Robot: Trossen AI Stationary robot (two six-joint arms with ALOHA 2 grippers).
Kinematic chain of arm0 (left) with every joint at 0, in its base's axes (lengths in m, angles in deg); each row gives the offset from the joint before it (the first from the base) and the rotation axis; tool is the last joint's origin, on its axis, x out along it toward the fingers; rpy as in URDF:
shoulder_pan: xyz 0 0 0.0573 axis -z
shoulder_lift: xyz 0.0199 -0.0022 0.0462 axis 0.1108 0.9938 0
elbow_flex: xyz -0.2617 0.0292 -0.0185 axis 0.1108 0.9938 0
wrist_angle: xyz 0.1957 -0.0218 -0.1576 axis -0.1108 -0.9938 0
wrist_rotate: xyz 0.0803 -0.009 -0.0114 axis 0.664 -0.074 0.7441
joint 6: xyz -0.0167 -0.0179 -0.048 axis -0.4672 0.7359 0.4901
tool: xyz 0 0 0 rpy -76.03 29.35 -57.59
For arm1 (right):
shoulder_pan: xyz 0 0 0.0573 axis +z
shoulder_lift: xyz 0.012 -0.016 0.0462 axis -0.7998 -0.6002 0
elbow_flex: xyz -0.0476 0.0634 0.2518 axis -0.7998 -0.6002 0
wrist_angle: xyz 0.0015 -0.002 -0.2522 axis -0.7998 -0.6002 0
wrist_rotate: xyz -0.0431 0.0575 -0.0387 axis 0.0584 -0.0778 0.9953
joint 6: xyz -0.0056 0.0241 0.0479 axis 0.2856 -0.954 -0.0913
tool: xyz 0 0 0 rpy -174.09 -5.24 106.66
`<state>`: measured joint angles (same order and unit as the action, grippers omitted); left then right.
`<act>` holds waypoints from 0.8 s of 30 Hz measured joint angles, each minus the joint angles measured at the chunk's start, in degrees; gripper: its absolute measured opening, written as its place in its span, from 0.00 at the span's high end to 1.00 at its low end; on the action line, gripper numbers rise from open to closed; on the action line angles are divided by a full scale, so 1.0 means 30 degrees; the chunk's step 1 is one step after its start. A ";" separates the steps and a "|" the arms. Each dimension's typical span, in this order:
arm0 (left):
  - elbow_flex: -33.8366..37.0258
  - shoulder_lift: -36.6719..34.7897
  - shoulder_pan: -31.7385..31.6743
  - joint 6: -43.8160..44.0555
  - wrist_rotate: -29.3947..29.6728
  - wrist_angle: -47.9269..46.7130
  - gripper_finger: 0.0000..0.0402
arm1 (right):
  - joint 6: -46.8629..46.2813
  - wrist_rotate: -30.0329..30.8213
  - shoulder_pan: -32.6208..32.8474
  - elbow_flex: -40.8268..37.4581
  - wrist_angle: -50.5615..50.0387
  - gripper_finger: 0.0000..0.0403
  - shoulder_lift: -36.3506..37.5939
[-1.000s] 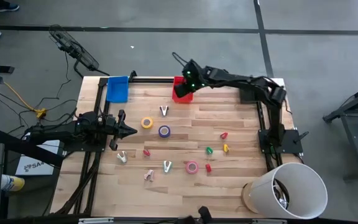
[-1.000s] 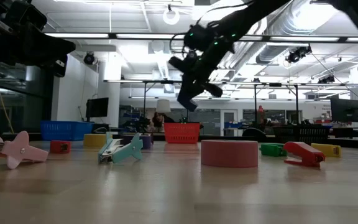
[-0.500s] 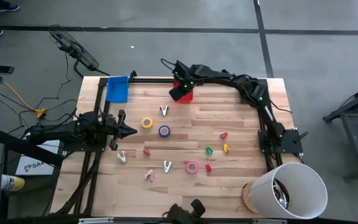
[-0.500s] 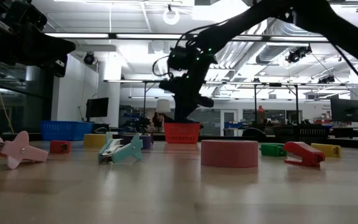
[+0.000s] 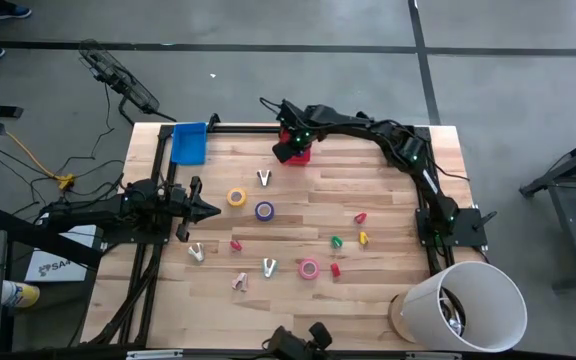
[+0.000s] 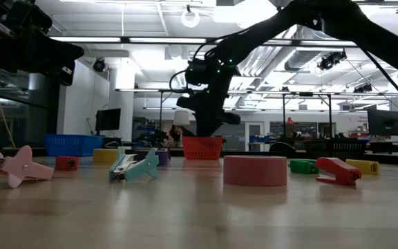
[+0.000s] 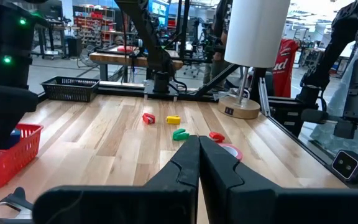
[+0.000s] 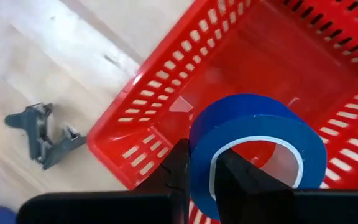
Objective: Pick and place Stapler, Stapler remover, tape
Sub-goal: Put the blue tape into the red bin
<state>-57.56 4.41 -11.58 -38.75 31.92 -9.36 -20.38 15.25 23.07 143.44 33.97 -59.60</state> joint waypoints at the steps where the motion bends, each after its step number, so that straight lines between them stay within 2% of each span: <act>1: 0.0002 0.0003 -0.0005 0.0000 0.0000 0.0000 1.00 | 0.0180 0.0008 0.0000 0.0000 -0.0103 0.92 0.0000; 12: -0.0002 0.0006 0.0002 0.0000 0.0000 0.0000 1.00 | 0.3105 -0.0377 0.0051 0.0000 -0.0902 0.89 0.0007; 24: -0.0002 0.0006 0.0002 0.0000 0.0000 0.0000 1.00 | 0.3393 -0.0699 0.0051 0.0000 -0.0954 0.87 0.0007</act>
<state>-57.57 4.43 -11.58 -38.75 31.92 -9.36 -10.19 13.15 23.22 143.44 31.11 -59.58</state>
